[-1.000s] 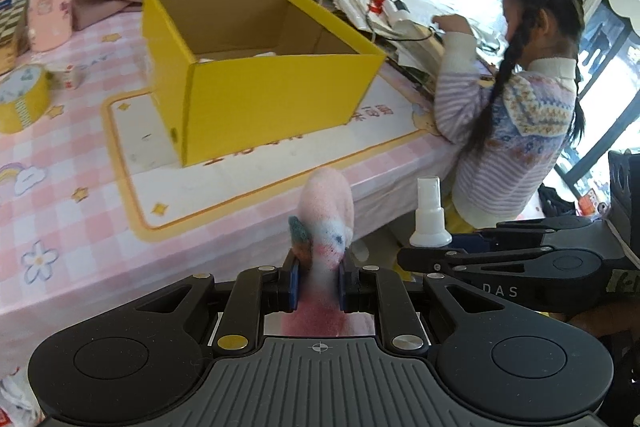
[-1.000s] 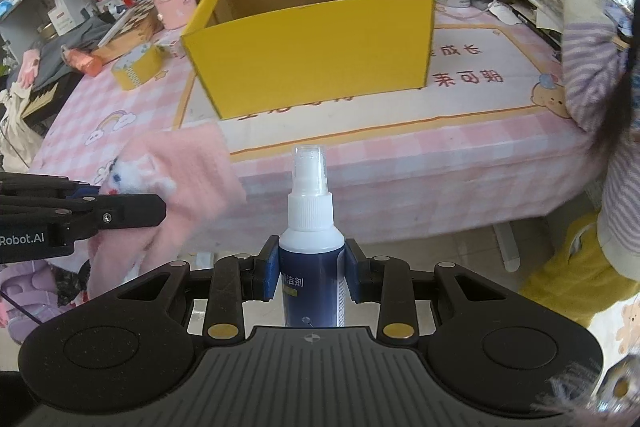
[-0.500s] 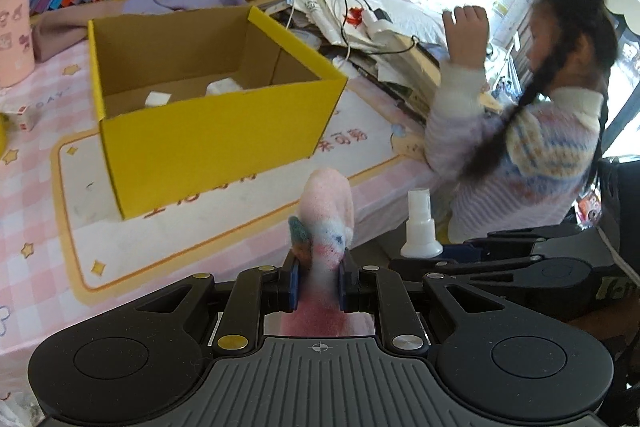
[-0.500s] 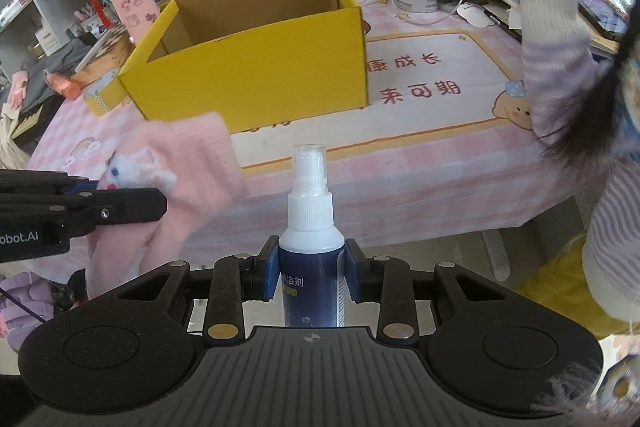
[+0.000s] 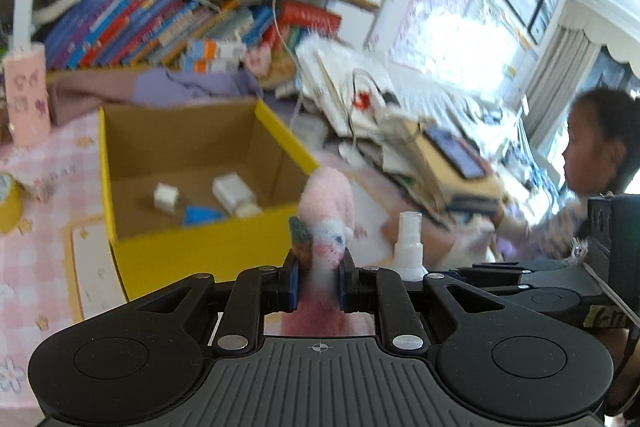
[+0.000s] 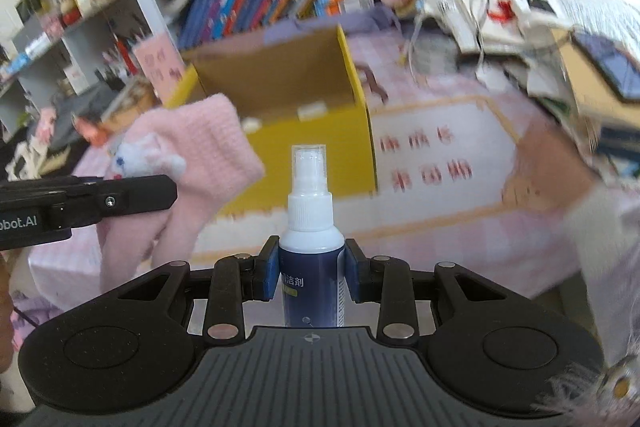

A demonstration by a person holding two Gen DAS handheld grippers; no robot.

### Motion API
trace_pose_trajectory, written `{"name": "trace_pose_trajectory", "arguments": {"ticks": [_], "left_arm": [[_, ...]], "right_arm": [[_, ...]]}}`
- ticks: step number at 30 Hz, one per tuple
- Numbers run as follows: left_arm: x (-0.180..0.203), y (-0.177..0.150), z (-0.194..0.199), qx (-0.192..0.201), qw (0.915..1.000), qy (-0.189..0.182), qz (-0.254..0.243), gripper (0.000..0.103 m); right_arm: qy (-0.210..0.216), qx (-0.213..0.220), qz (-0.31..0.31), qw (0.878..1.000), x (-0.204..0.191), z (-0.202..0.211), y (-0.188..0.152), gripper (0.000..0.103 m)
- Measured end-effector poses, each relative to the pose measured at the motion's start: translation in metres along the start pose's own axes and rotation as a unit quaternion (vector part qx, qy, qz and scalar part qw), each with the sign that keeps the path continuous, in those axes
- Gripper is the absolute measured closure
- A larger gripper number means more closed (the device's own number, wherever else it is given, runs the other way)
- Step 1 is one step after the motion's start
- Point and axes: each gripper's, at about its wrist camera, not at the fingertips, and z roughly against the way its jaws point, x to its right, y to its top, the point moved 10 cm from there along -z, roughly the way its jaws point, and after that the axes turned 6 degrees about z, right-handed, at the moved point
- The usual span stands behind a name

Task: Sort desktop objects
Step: 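Lower the spray bottle and pink glove into the yellow box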

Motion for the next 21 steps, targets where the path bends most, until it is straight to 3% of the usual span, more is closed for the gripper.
{"name": "trace_pose_trajectory", "arguments": {"ticks": [12, 16, 21], "left_arm": [[-0.026, 0.080, 0.004, 0.101, 0.9933, 0.052, -0.022, 0.086], [-0.045, 0.097, -0.008, 0.108, 0.9913, 0.073, -0.016, 0.086], [-0.066, 0.096, -0.037, 0.094, 0.9899, 0.106, -0.010, 0.086]], "right_arm": [[0.027, 0.103, 0.061, 0.992, -0.017, -0.009, 0.105, 0.073], [0.037, 0.113, 0.076, 0.990, -0.019, -0.027, 0.131, 0.073], [0.043, 0.092, 0.096, 0.990, -0.019, -0.068, 0.142, 0.073]]}}
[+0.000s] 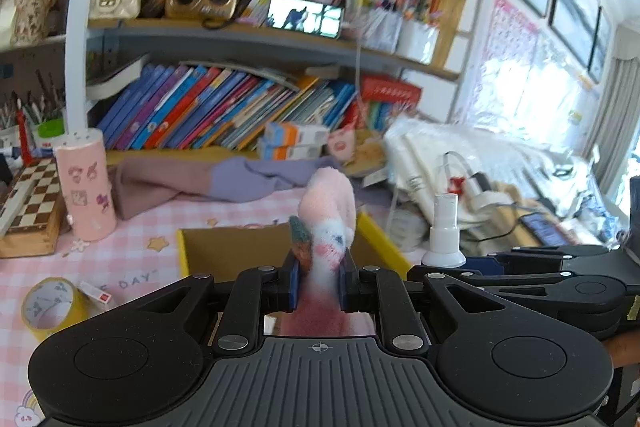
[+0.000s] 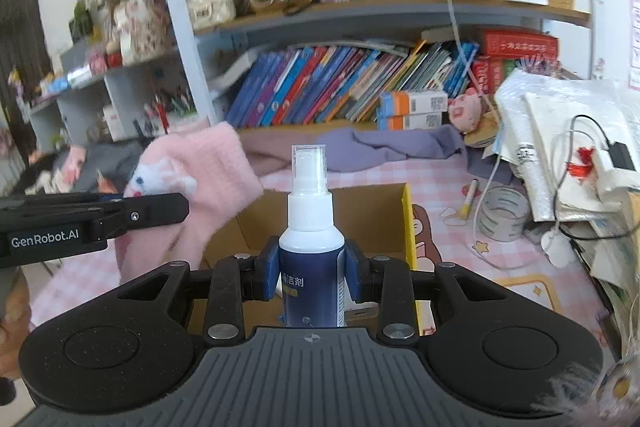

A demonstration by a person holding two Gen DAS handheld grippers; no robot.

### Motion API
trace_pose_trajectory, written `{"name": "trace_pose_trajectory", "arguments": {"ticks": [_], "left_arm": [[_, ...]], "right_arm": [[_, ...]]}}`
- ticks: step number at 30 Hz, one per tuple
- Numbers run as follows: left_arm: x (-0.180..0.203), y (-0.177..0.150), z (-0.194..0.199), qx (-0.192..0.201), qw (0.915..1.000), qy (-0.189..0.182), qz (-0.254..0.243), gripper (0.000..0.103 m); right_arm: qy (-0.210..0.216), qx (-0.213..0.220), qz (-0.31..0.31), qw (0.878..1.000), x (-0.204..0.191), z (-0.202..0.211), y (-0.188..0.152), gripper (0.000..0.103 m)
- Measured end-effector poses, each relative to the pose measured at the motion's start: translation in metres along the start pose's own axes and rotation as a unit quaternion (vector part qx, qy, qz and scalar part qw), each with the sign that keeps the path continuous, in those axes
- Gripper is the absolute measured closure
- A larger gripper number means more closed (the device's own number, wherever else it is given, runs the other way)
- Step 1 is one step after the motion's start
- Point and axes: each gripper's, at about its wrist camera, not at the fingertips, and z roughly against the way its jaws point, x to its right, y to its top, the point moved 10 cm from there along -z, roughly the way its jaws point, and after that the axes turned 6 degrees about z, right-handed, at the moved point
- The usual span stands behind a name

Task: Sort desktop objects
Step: 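Lower the spray bottle and pink glove into the yellow box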

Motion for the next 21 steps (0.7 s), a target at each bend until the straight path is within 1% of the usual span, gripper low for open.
{"name": "trace_pose_trajectory", "arguments": {"ticks": [5, 10, 14, 21], "left_arm": [[-0.007, -0.021, -0.028, -0.039, 0.9989, 0.021, -0.013, 0.086], [-0.012, -0.041, -0.049, -0.074, 0.9964, 0.036, -0.024, 0.086], [-0.016, -0.052, -0.060, -0.093, 0.9939, 0.047, -0.037, 0.087], [-0.032, -0.067, -0.074, -0.127, 0.9883, 0.074, -0.042, 0.086]], "right_arm": [[0.007, -0.040, 0.023, 0.999, -0.001, -0.041, -0.016, 0.073], [0.022, -0.079, 0.038, 0.996, -0.007, -0.070, -0.036, 0.073], [0.032, -0.102, 0.051, 0.993, -0.012, -0.085, -0.050, 0.073], [0.043, -0.127, 0.068, 0.989, -0.016, -0.104, -0.059, 0.073]]}}
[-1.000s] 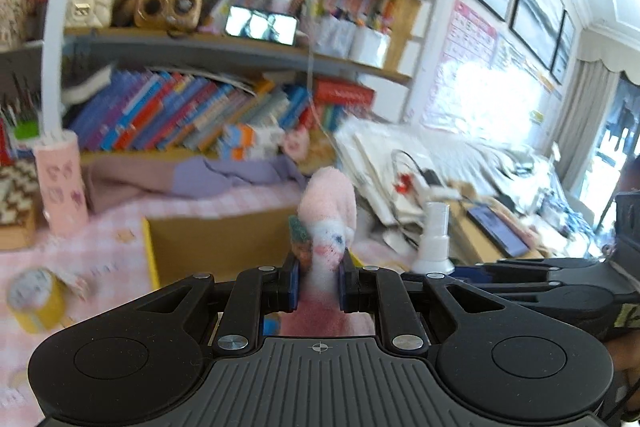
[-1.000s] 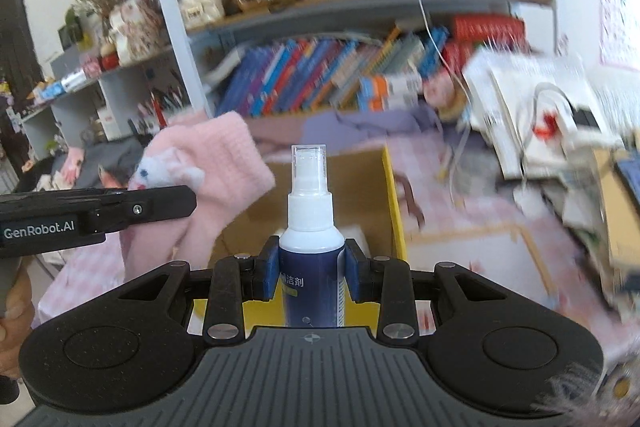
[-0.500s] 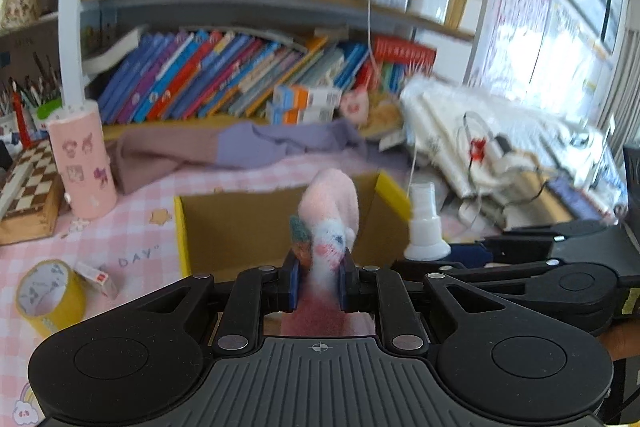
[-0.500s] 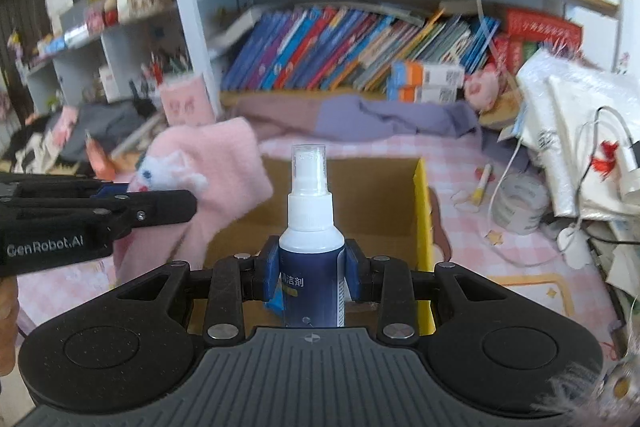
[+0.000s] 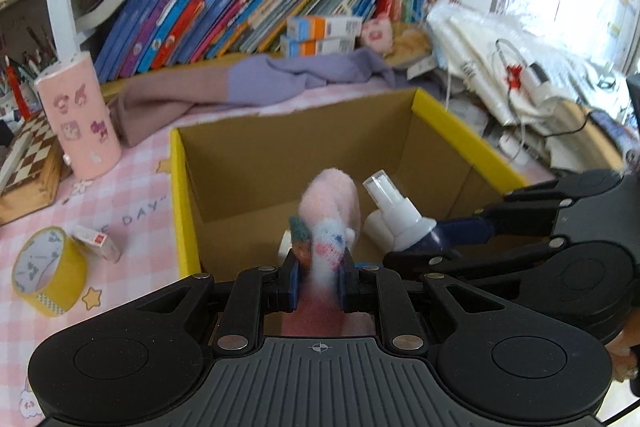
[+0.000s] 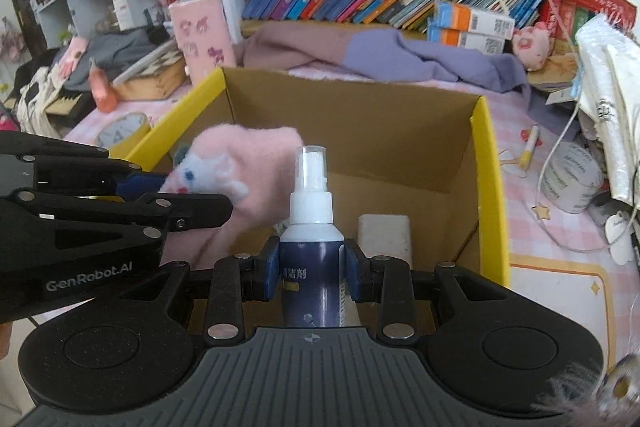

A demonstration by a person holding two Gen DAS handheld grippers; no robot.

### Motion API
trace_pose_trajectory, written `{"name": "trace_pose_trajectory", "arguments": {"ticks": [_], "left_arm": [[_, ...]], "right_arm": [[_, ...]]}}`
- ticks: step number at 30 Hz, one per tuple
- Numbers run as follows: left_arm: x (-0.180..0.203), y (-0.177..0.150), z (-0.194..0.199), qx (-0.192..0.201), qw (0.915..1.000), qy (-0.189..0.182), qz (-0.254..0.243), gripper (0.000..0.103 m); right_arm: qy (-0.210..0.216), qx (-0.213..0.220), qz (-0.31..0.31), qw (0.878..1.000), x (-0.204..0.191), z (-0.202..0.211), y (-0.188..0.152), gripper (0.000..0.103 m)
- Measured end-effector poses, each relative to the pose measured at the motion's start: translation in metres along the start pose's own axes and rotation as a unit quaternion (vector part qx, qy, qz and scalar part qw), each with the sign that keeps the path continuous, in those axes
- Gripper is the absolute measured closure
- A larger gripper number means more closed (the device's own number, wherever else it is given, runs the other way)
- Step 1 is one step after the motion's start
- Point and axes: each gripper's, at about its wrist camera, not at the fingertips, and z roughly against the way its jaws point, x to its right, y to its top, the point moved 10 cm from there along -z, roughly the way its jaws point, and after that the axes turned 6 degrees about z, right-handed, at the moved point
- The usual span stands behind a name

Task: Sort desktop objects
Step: 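Lower the spray bottle and pink glove into the yellow box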

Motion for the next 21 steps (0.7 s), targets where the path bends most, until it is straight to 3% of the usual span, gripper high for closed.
{"name": "trace_pose_trajectory", "arguments": {"ticks": [8, 14, 15, 18, 21], "left_arm": [[0.000, -0.003, -0.006, -0.001, 0.9999, 0.011, -0.011, 0.086], [0.000, -0.002, -0.004, 0.005, 1.0000, 0.001, -0.003, 0.078], [0.000, 0.000, -0.002, 0.009, 1.0000, -0.001, 0.000, 0.074], [-0.006, 0.006, 0.011, 0.040, 0.9990, 0.010, 0.013, 0.046], [-0.008, 0.015, 0.028, 0.069, 0.9972, 0.002, 0.027, 0.043]], "right_arm": [[0.006, -0.026, -0.003, 1.000, 0.003, -0.018, -0.008, 0.073], [0.006, -0.036, -0.017, 0.999, 0.006, -0.025, -0.010, 0.073], [0.005, -0.036, -0.022, 0.999, 0.007, -0.024, -0.011, 0.072], [0.005, -0.021, -0.040, 0.999, 0.012, -0.018, -0.009, 0.069], [0.001, -0.002, -0.055, 0.998, 0.018, -0.005, -0.003, 0.062]]}}
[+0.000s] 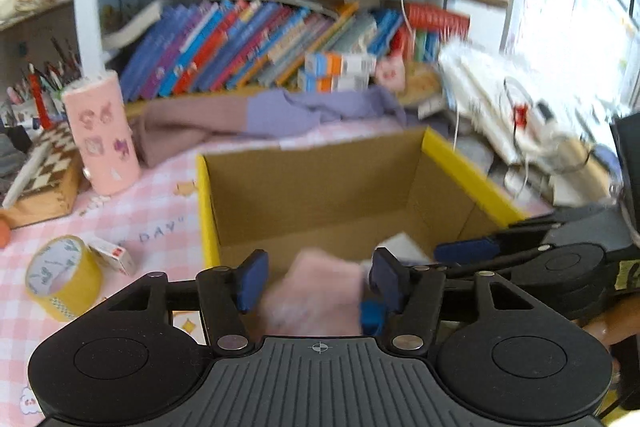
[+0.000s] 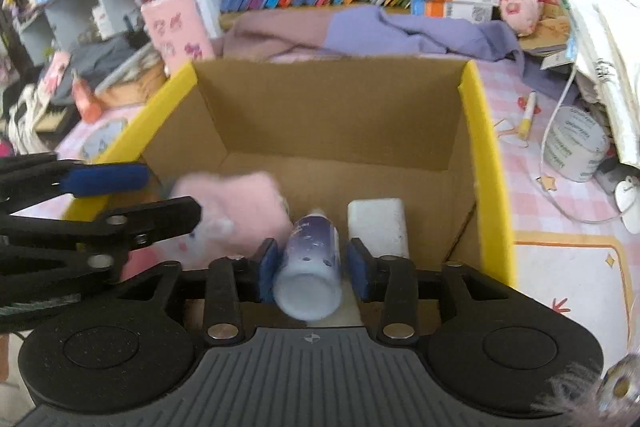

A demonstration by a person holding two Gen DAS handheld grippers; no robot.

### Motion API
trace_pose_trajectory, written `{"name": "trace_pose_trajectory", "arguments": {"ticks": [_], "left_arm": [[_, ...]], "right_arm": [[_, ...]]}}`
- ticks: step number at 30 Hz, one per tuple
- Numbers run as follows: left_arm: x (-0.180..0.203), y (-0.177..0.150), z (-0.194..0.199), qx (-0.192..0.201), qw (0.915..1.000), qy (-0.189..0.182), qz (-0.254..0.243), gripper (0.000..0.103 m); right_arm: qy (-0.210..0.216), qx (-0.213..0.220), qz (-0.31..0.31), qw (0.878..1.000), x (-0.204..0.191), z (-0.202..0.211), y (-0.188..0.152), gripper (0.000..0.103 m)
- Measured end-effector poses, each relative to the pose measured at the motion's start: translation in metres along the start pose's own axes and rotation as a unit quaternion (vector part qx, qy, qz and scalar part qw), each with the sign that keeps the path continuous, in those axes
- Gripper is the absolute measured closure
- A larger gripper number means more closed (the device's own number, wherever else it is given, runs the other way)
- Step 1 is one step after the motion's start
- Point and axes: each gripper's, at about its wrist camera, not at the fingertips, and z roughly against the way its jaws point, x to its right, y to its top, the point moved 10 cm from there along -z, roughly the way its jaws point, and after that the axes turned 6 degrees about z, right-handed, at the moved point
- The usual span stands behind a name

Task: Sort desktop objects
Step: 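Lower the spray bottle and pink glove into the yellow box, then open both tools to release the bottle and glove in the box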

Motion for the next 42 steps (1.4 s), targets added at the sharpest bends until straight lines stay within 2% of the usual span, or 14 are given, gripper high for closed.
{"name": "trace_pose_trajectory", "arguments": {"ticks": [5, 11, 18, 25, 31, 36, 42], "left_arm": [[0.000, 0.011, 0.026, 0.030, 0.9995, 0.003, 0.008, 0.037], [0.003, 0.010, 0.057, 0.048, 0.9988, 0.003, 0.007, 0.030], [0.000, -0.006, 0.089, 0.050, 0.9986, -0.012, 0.011, 0.028], [0.000, -0.034, 0.106, 0.035, 0.9987, -0.035, 0.007, 0.027], [-0.002, -0.065, 0.113, 0.011, 0.9986, -0.051, -0.008, 0.027], [-0.008, -0.087, 0.123, -0.010, 0.9976, -0.063, -0.025, 0.027], [-0.020, -0.108, 0.140, -0.029, 0.9962, -0.077, -0.028, 0.027]], "right_arm": [[-0.014, 0.042, -0.003, 0.999, 0.002, 0.028, 0.011, 0.056], [-0.040, 0.091, 0.003, 0.995, -0.003, 0.065, 0.014, 0.053], [-0.072, 0.116, -0.011, 0.991, -0.011, 0.101, -0.001, 0.051], [-0.113, 0.118, -0.016, 0.986, -0.024, 0.129, -0.033, 0.048], [-0.138, 0.110, -0.047, 0.983, -0.034, 0.141, -0.065, 0.047], [-0.155, 0.094, -0.076, 0.981, -0.050, 0.147, -0.094, 0.047], [-0.166, 0.064, -0.080, 0.981, -0.077, 0.149, -0.124, 0.047]]}}
